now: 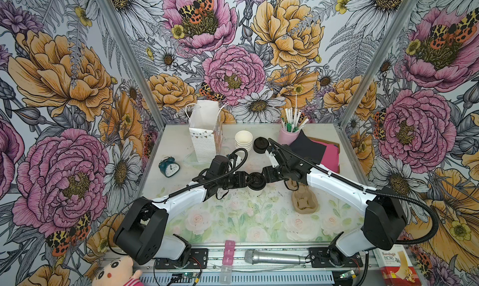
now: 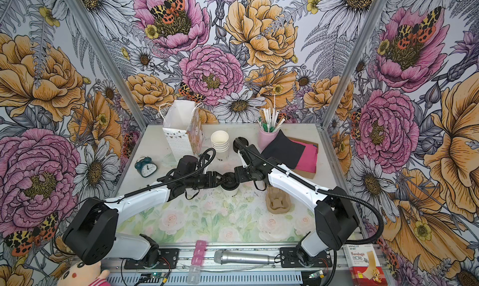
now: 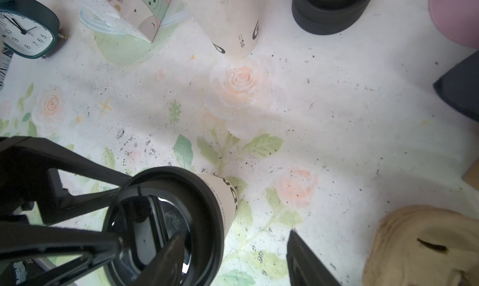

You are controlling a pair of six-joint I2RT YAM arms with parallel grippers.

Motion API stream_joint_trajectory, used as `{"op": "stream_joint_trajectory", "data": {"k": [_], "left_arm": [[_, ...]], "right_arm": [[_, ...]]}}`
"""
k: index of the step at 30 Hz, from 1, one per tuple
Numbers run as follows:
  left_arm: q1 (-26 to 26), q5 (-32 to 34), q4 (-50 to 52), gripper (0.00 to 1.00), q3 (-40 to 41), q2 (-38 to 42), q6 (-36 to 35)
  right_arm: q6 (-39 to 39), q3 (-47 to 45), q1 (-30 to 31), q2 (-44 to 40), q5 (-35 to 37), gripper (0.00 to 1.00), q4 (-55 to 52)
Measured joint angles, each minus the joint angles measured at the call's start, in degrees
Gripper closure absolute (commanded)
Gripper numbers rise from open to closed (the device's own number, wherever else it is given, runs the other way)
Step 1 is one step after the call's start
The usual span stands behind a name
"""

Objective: Pack a coffee takeout order
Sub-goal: Close the lid on the coffee cup.

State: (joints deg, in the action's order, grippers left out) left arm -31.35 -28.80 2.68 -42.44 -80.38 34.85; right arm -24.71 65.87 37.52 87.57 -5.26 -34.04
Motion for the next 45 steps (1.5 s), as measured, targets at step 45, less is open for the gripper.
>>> {"op": "stream_joint_trajectory", "data": {"k": [45], "left_arm": [[-0.42, 1.22, -6.93, 0.71, 3.15, -0.72, 3.43]], "right_arm": [[-7.87, -8.39, 1.36, -1.64, -2.12, 0.52, 13.75]]}}
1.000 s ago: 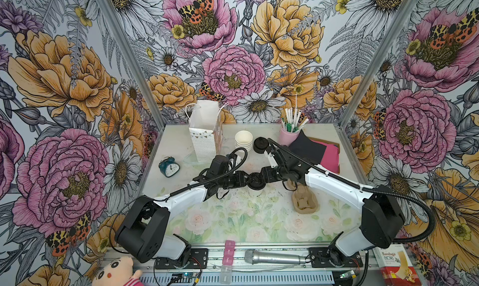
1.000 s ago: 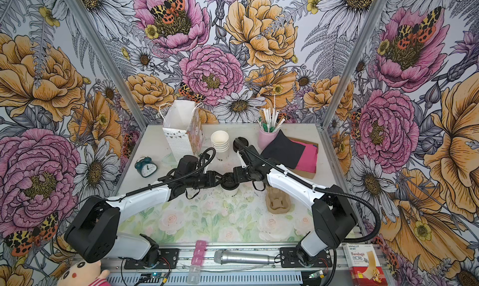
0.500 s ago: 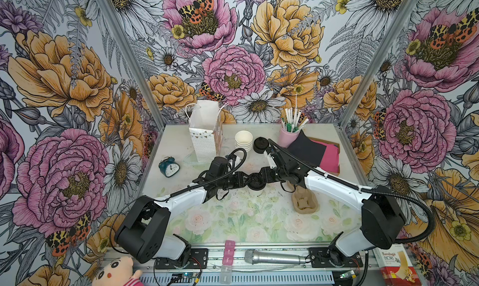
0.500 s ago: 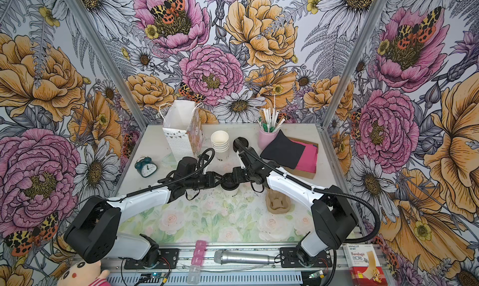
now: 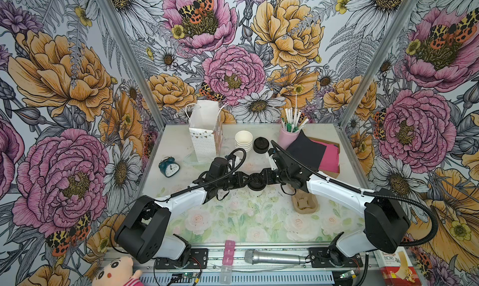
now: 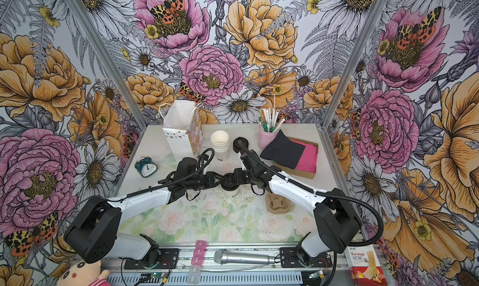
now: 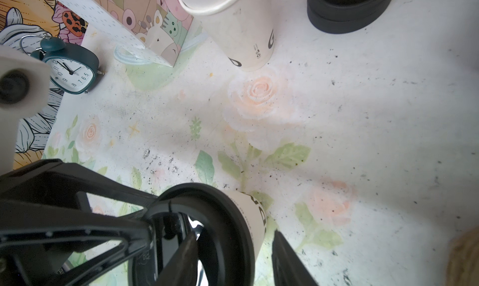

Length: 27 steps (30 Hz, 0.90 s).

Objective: Pack a coffee takeout order
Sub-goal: Close the lid on the coffee cup.

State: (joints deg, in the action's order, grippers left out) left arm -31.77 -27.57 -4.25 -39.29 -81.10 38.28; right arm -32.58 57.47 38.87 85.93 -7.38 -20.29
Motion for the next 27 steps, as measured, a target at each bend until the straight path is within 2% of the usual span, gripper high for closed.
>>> {"op": "stream_joint_trajectory", "data": {"k": [11, 19, 27], "left_arm": [[-0.79, 1.44, 1.77, 0.7, -0.96, 0.22, -0.61], [-1.77, 2.34, 5.66, 0.69, -3.58, -0.17, -3.13], [-2.01, 3.15, 9.29, 0.61, -6.58, -1.68, -5.92]], "right_arm": [[0.04, 1.42, -0.76, 0.02, -0.46, 0.41, -2.8], [0.92, 3.34, -1.07, 0.02, -2.05, 0.4, -6.08], [1.51, 3.34, -0.96, 0.46, -5.7, 0.37, -7.15]]}}
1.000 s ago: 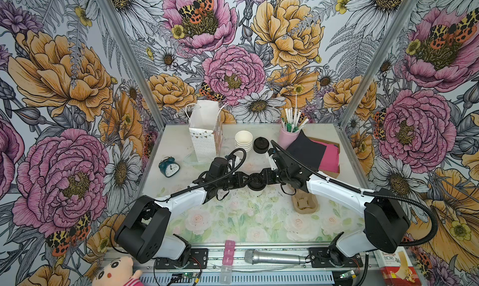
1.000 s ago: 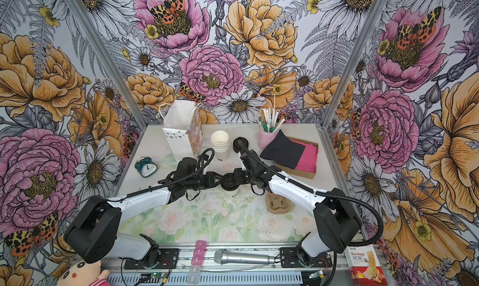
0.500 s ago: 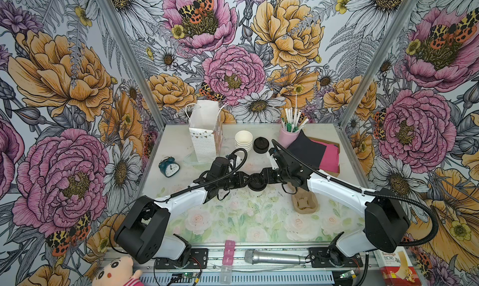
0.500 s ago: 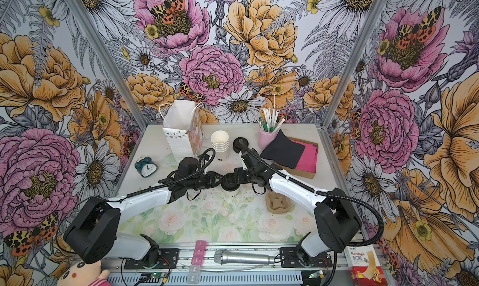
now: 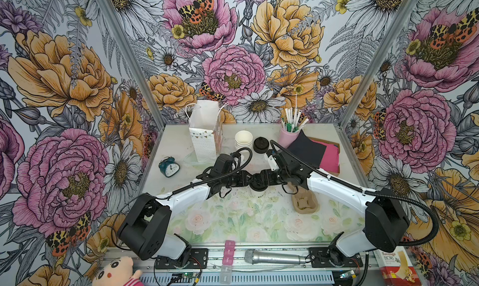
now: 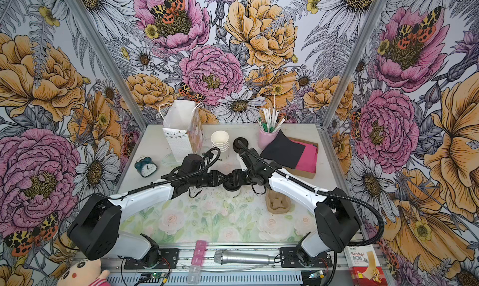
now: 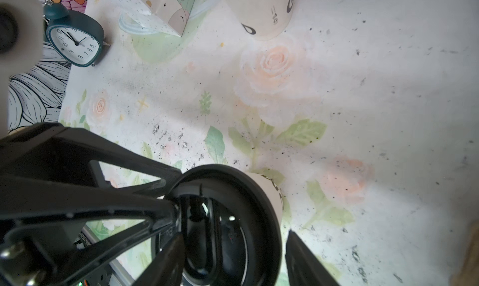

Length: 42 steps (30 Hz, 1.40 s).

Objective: Pack a coffee takeout order
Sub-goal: Close the lid on the coffee cup.

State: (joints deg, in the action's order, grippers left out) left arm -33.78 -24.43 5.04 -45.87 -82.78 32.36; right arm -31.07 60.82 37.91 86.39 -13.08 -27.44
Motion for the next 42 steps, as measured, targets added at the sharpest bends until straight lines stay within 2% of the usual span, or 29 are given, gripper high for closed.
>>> {"op": "stream_joint_trajectory", "data": {"k": [8, 12, 16, 20, 26, 33, 42], "left_arm": [[2.1, 0.15, 3.15, 0.52, -0.24, 1.31, -1.18], [2.1, 0.11, 4.46, 0.48, 0.96, 6.75, -1.2], [1.07, -0.35, 2.86, 0.47, 4.81, 12.96, 1.27], [0.11, -0.68, -1.16, 0.44, 10.23, 15.1, 6.36], [-2.14, -0.42, -5.57, 0.44, 12.79, 14.16, 13.33], [-2.97, 1.01, -17.31, 0.46, 16.65, 10.75, 22.77], [-4.15, 3.41, -22.97, 0.53, 16.65, 6.16, 28.28]], "right_arm": [[-0.04, -0.02, 0.04, 0.52, -0.72, 0.43, 0.85], [-0.9, -0.61, 0.15, 0.5, -0.68, 0.44, 1.49], [-1.51, -1.31, 0.15, 0.35, -0.59, 0.45, 2.64], [-1.97, -1.79, 0.31, 0.2, -0.17, 0.45, 3.45], [-2.56, -1.97, 0.31, 0.2, -0.02, 0.45, 4.0], [-3.02, -2.6, 0.31, 0.13, 0.0, 0.45, 5.44], [-4.33, -3.87, 0.42, -0.35, 0.83, 0.46, 7.45]]}}
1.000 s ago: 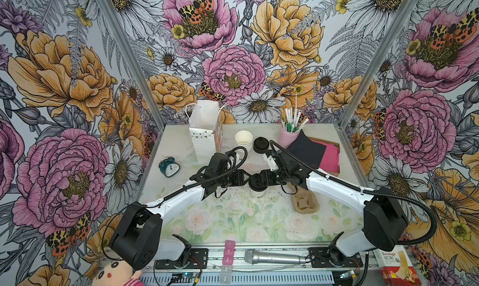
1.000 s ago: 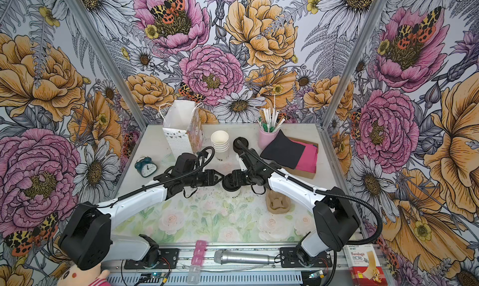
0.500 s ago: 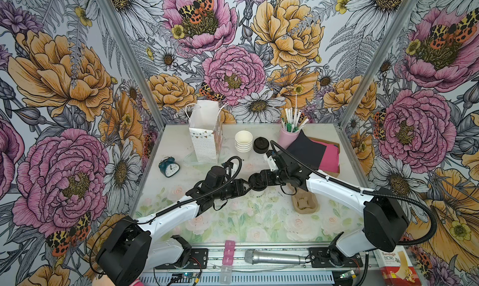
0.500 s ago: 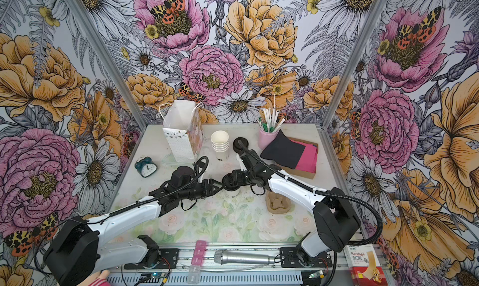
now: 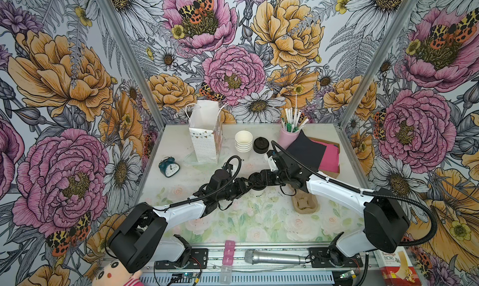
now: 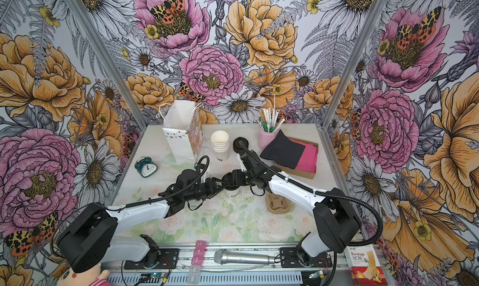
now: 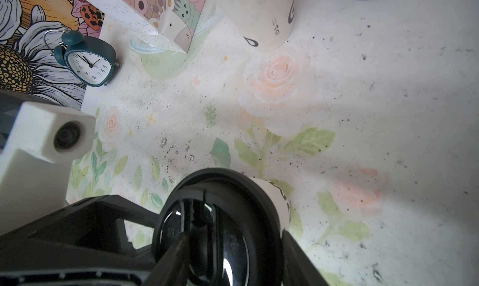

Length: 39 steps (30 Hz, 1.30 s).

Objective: Pack a coffee takeout order
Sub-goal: Close the lid on the coffee cup.

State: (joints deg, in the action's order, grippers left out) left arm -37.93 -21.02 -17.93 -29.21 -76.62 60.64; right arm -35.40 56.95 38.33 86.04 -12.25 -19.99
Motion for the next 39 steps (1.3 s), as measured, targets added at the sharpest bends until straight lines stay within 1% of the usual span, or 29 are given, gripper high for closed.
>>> {"op": "stream_joint_trajectory", "data": {"k": [6, 8, 10, 14, 17, 22, 23, 24, 29, 32, 35, 39], "left_arm": [[0.02, 0.94, -3.72, 0.64, 0.85, -0.85, 2.05], [0.02, 1.22, -4.7, 0.66, 1.07, -1.03, 2.27], [0.0, 1.46, -5.46, 0.71, 1.44, -1.07, 2.25], [-0.04, 1.77, -6.78, 0.76, 1.92, -1.14, 2.71], [-0.11, 1.99, -7.48, 0.78, 1.92, -1.53, 2.95], [-0.2, 2.16, -8.7, 0.78, 1.92, -2.25, 3.1], [-0.2, 2.21, -8.7, 0.77, 1.92, -2.23, 3.1], [-0.2, 2.23, -8.68, 0.75, 1.92, -2.23, 3.08], [-0.2, 2.4, -5.18, 0.55, 1.55, -0.79, 0.96], [0.26, 2.38, -0.59, 0.47, 1.01, 1.42, -0.98], [1.53, 2.32, 3.39, 0.45, -0.37, 4.13, -2.71], [4.07, 1.9, 6.69, 0.41, -2.84, 6.19, -5.14]], "right_arm": [[-0.85, -0.61, 0.13, -0.17, 1.01, 0.46, 1.07], [-1.03, -0.76, 0.11, -0.22, 1.44, 0.46, 1.27], [-1.11, -0.92, 0.13, -0.26, 1.66, 0.46, 1.51], [-1.38, -1.29, 0.28, -0.55, 2.21, 0.46, 1.75], [-1.75, -1.42, 0.28, -0.57, 2.56, 0.46, 1.92], [-2.56, -2.16, 0.28, -0.96, 3.1, 0.46, 2.8], [-2.64, -2.19, 0.28, -0.96, 3.17, 0.46, 2.82], [-2.73, -2.25, 0.28, -0.98, 3.19, 0.46, 2.95], [-2.71, -2.36, 0.63, -1.18, 2.99, 0.46, 3.17], [-2.6, -2.36, 0.74, -1.22, 2.93, 0.42, 3.15], [-2.71, -2.36, 0.68, -1.22, 2.45, 0.41, 2.84], [-2.47, -2.36, 0.22, -1.22, 1.81, 0.33, 2.29]]}}
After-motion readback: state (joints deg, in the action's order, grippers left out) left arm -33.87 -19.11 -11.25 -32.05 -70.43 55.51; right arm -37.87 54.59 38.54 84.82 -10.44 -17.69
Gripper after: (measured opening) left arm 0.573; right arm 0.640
